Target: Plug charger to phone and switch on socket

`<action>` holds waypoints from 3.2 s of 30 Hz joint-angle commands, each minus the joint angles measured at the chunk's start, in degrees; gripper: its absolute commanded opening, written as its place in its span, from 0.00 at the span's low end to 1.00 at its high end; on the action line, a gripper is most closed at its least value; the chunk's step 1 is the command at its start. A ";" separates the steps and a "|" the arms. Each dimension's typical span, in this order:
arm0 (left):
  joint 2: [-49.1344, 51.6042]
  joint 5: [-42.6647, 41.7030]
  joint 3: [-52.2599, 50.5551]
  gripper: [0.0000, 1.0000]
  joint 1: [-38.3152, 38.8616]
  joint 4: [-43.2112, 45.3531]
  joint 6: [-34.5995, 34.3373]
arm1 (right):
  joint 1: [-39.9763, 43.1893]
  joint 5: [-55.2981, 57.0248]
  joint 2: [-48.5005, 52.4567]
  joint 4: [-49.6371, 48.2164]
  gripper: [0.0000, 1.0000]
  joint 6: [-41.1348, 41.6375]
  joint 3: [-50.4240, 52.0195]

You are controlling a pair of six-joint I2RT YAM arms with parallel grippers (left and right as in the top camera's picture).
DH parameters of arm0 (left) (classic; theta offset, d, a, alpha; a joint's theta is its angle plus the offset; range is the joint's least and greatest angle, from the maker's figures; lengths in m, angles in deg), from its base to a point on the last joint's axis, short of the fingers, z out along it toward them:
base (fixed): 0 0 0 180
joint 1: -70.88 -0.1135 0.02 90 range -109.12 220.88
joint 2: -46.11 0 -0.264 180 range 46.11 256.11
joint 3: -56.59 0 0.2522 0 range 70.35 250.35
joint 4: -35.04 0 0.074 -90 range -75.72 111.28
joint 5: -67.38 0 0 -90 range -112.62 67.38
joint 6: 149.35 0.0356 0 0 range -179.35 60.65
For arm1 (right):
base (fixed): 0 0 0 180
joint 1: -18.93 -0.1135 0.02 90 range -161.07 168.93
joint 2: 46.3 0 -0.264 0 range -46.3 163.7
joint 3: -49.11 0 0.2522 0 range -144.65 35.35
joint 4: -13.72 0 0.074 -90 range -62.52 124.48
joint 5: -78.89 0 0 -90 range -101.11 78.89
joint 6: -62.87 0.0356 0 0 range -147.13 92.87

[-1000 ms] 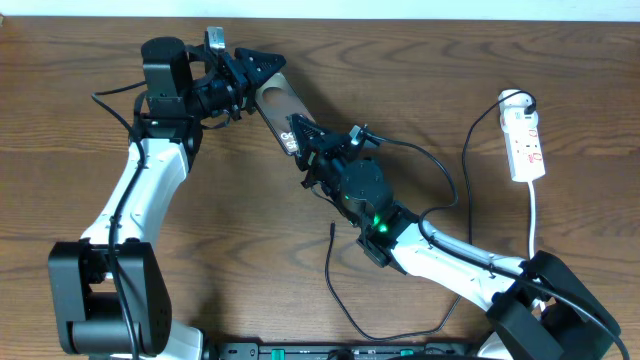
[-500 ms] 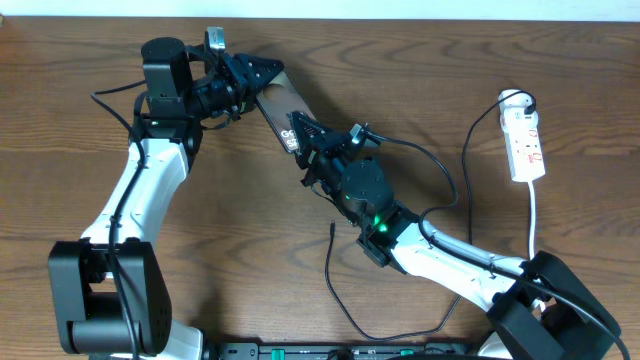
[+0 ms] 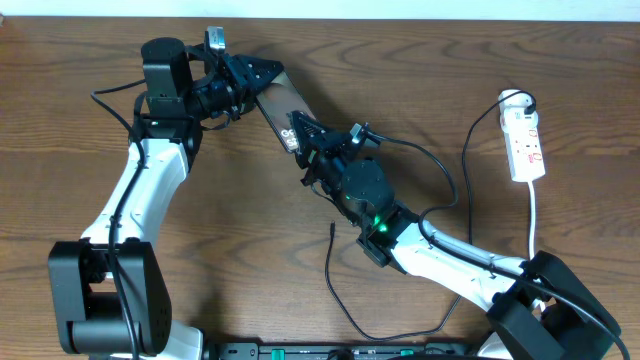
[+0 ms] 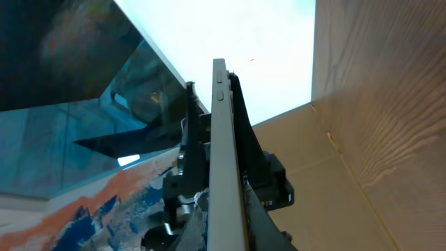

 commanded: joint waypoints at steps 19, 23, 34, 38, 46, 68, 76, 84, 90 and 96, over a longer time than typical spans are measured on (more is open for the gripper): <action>-0.74 -2.27 0.02 0.11 0.20 0.61 2.21 | -0.42 0.48 -0.96 0.22 0.01 0.46 -1.11; -0.74 -2.27 0.02 0.08 0.20 0.61 2.23 | -0.42 0.48 -0.96 0.22 0.01 0.44 -1.11; -0.74 -2.27 0.02 0.07 0.20 0.61 2.23 | -0.42 0.46 -0.96 0.24 0.01 0.44 -1.11; -0.74 -2.25 0.02 0.07 0.20 0.61 2.23 | -0.42 0.48 -0.96 0.24 0.01 0.44 -1.11; -0.74 -2.25 0.02 0.07 0.20 0.61 2.21 | -0.42 0.42 -0.96 0.48 0.01 0.20 -1.11; -0.74 -2.25 0.02 0.07 0.17 0.61 2.21 | -0.42 0.20 -0.96 0.68 0.40 0.22 -1.11; -0.74 -2.23 0.02 0.07 0.11 0.61 2.23 | -0.42 0.02 -0.96 0.74 0.83 0.22 -1.11; -0.74 -2.23 0.02 0.08 0.00 0.63 2.21 | -0.42 0.02 -0.96 1.11 0.99 0.22 -1.11; -0.74 -2.36 0.02 0.07 -1.44 0.66 2.14 | -0.42 0.00 -0.96 2.45 0.99 0.22 -1.11; -0.74 -4.61 0.02 0.07 -5.05 1.14 1.92 | -0.39 0.07 -0.96 3.17 0.99 0.24 -1.11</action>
